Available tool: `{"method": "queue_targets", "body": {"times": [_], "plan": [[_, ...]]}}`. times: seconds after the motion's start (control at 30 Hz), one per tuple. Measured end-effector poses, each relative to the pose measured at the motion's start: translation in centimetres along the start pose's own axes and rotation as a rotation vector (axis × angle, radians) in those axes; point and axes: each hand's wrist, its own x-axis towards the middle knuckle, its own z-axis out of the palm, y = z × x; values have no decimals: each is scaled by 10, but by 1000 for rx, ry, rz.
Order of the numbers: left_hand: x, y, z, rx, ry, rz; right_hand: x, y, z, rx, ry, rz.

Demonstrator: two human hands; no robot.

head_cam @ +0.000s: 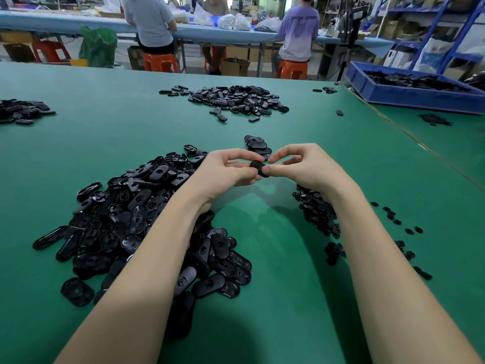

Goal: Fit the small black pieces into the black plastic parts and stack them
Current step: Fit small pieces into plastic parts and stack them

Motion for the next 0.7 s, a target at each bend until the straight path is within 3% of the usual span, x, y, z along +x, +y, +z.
{"method": "queue_targets", "body": {"times": [0.17,0.7], "plan": [[1,1,2,-56,19,-35,-2,10,6,173,-43,29],[4,-6,6,8,137,-71,10,12,19,94,18,5]]}}
